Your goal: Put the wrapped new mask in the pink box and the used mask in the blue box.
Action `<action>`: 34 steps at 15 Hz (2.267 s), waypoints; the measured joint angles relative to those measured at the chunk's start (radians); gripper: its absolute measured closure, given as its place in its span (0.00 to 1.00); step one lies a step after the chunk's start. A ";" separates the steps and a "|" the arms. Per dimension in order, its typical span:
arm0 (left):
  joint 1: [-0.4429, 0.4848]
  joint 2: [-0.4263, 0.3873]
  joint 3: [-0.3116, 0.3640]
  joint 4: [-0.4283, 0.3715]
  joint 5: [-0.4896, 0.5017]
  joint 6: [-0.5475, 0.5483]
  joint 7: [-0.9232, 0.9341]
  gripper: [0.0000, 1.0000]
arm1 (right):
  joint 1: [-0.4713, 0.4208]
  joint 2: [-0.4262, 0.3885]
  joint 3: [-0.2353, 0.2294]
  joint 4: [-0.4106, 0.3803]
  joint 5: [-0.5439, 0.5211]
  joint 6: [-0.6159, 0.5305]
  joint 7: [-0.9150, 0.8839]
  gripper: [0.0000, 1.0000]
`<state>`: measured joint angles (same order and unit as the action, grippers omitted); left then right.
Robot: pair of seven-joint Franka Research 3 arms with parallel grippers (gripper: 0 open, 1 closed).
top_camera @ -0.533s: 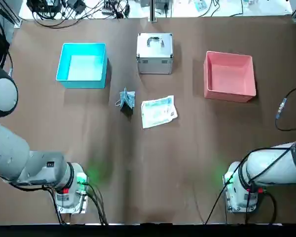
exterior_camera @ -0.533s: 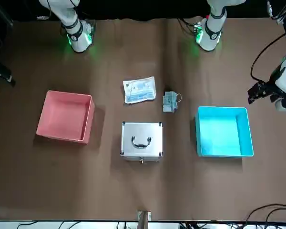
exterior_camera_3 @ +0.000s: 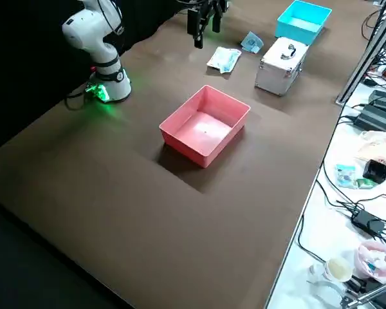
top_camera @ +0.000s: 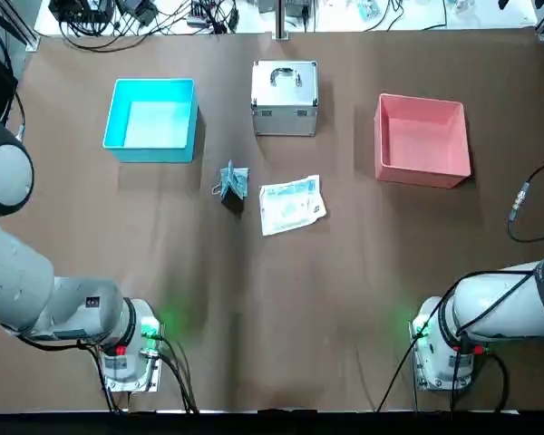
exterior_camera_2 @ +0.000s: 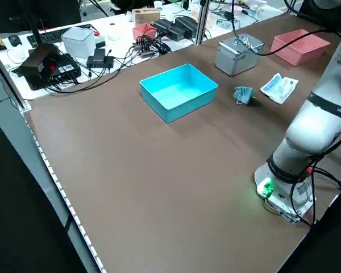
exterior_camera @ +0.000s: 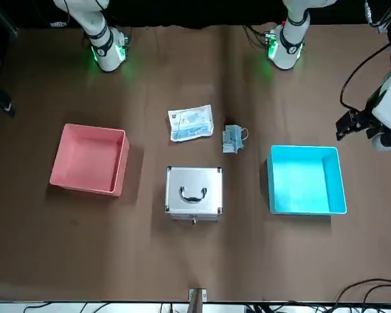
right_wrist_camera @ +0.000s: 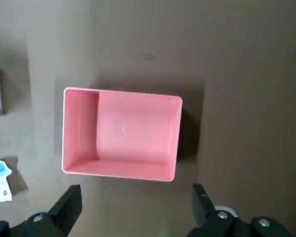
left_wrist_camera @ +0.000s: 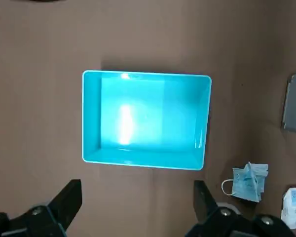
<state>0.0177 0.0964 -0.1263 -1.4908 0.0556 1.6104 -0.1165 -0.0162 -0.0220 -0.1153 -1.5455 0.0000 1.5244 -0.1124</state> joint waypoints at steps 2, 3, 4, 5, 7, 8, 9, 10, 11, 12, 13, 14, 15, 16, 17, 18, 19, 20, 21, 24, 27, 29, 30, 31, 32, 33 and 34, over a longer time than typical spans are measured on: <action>-0.006 0.017 -0.012 -0.007 -0.004 -0.009 0.009 0.00 | 0.000 0.000 0.003 -0.005 0.000 -0.016 0.000 0.02; -0.007 0.034 -0.026 -0.009 -0.012 -0.013 0.009 0.00 | 0.001 0.001 0.005 -0.008 0.000 -0.022 0.000 0.02; -0.010 0.055 -0.043 -0.012 -0.015 -0.015 0.009 0.00 | 0.005 0.002 0.008 -0.012 0.000 -0.025 0.000 0.02; -0.014 0.079 -0.058 -0.016 -0.016 -0.018 0.009 0.00 | 0.013 0.006 0.010 -0.016 0.003 -0.027 0.000 0.02; -0.020 0.135 -0.090 -0.022 -0.020 -0.025 0.004 0.00 | 0.033 0.023 0.015 -0.026 0.029 -0.029 0.001 0.02; -0.021 0.165 -0.111 -0.024 -0.024 -0.025 -0.001 0.00 | 0.047 0.038 0.016 -0.032 0.055 -0.029 0.001 0.02; -0.021 0.192 -0.133 -0.026 -0.033 -0.026 -0.004 0.00 | 0.060 0.056 0.017 -0.037 0.081 -0.028 0.002 0.02; -0.021 0.216 -0.157 -0.034 -0.048 -0.028 -0.011 0.00 | 0.075 0.076 0.018 -0.041 0.106 -0.027 0.002 0.02; -0.022 0.238 -0.180 -0.046 -0.062 -0.029 -0.016 0.00 | 0.091 0.097 0.018 -0.044 0.126 -0.027 0.003 0.02; -0.022 0.259 -0.200 -0.061 -0.079 -0.029 -0.022 0.00 | 0.105 0.117 0.018 -0.046 0.149 -0.030 0.007 0.02; -0.023 0.279 -0.217 -0.078 -0.094 -0.028 -0.024 0.00 | 0.116 0.134 0.018 -0.047 0.173 -0.034 0.009 0.02; -0.024 0.298 -0.232 -0.097 -0.104 -0.021 -0.024 0.00 | 0.123 0.148 0.019 -0.047 0.190 -0.038 0.009 0.02; -0.024 0.313 -0.247 -0.122 -0.118 0.003 -0.030 0.00 | 0.131 0.158 0.019 -0.047 0.200 -0.041 0.009 0.02; -0.024 0.323 -0.263 -0.154 -0.140 0.040 -0.051 0.00 | 0.140 0.165 0.019 -0.048 0.207 -0.043 0.011 0.02; -0.026 0.329 -0.280 -0.189 -0.154 0.086 -0.083 0.00 | 0.149 0.172 0.019 -0.050 0.217 -0.046 0.025 0.02; -0.032 0.332 -0.295 -0.231 -0.160 0.142 -0.120 0.00 | 0.158 0.179 0.019 -0.054 0.234 -0.047 0.046 0.02; -0.073 0.333 -0.309 -0.319 -0.164 0.272 -0.207 0.00 | 0.178 0.192 0.020 -0.078 0.284 -0.046 0.080 0.02; -0.100 0.338 -0.311 -0.357 -0.164 0.340 -0.257 0.00 | 0.188 0.198 0.020 -0.097 0.312 -0.044 0.088 0.02; -0.128 0.347 -0.311 -0.387 -0.164 0.401 -0.304 0.01 | 0.199 0.202 0.020 -0.122 0.349 -0.034 0.097 0.02; -0.202 0.412 -0.309 -0.423 -0.160 0.494 -0.399 0.01 | 0.225 0.212 0.021 -0.227 0.469 0.029 0.107 0.03; -0.215 0.454 -0.305 -0.433 -0.140 0.503 -0.423 0.05 | 0.272 0.218 0.022 -0.359 0.575 0.155 0.107 0.03; -0.209 0.456 -0.300 -0.453 -0.130 0.502 -0.423 0.06 | 0.315 0.233 0.023 -0.430 0.657 0.215 0.107 0.03; -0.206 0.456 -0.300 -0.460 -0.127 0.502 -0.423 0.07 | 0.339 0.252 0.023 -0.449 0.690 0.231 0.107 0.04; -0.204 0.456 -0.300 -0.464 -0.126 0.502 -0.424 0.15 | 0.365 0.276 0.023 -0.460 0.716 0.249 0.107 0.04; -0.203 0.456 -0.300 -0.466 -0.126 0.500 -0.438 0.25 | 0.392 0.303 0.024 -0.467 0.737 0.271 0.107 0.04; -0.203 0.456 -0.300 -0.467 -0.126 0.497 -0.463 0.35 | 0.419 0.331 0.024 -0.472 0.760 0.300 0.107 0.06; -0.205 0.456 -0.300 -0.468 -0.120 0.495 -0.490 0.44 | 0.447 0.358 0.024 -0.476 0.784 0.335 0.107 0.07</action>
<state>-0.1874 0.5526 -0.4259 -1.9592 -0.0648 2.1057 -0.6062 0.4312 0.3360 -0.0910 -2.0219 0.7839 1.8590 -0.0051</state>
